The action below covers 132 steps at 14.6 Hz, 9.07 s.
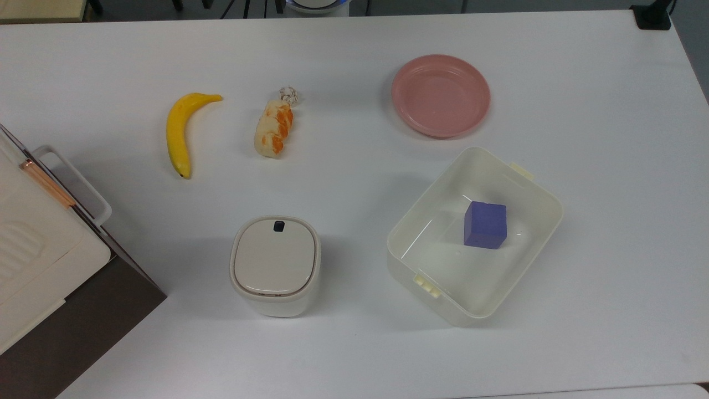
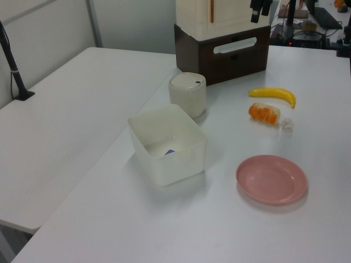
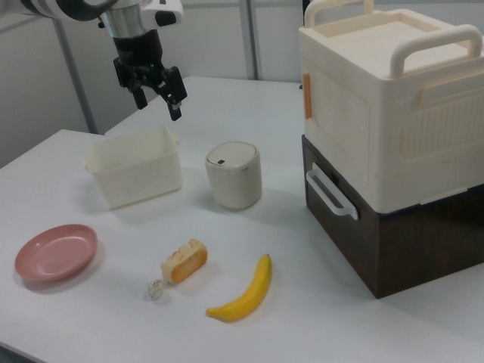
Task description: Open the trash can
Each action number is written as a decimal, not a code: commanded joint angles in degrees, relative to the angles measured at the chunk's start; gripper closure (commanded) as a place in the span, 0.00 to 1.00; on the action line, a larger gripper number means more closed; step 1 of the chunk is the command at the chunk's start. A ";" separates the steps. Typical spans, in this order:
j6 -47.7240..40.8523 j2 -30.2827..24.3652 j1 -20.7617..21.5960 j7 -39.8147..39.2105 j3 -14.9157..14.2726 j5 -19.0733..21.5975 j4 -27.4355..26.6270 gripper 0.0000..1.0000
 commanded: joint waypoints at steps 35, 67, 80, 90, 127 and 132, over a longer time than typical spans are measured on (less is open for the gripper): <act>-0.06 0.05 0.31 7.34 -0.12 2.86 -0.76 1.00; 41.23 25.79 5.58 37.99 0.24 -10.23 0.30 1.00; 44.41 28.00 5.41 41.61 0.32 -16.38 -1.02 1.00; 30.81 16.32 4.70 41.71 0.67 -9.00 0.56 1.00; -3.93 -0.31 -2.68 -9.81 -0.03 0.32 -0.76 0.00; -4.19 -0.31 -2.68 -9.11 -0.03 1.72 -0.58 0.00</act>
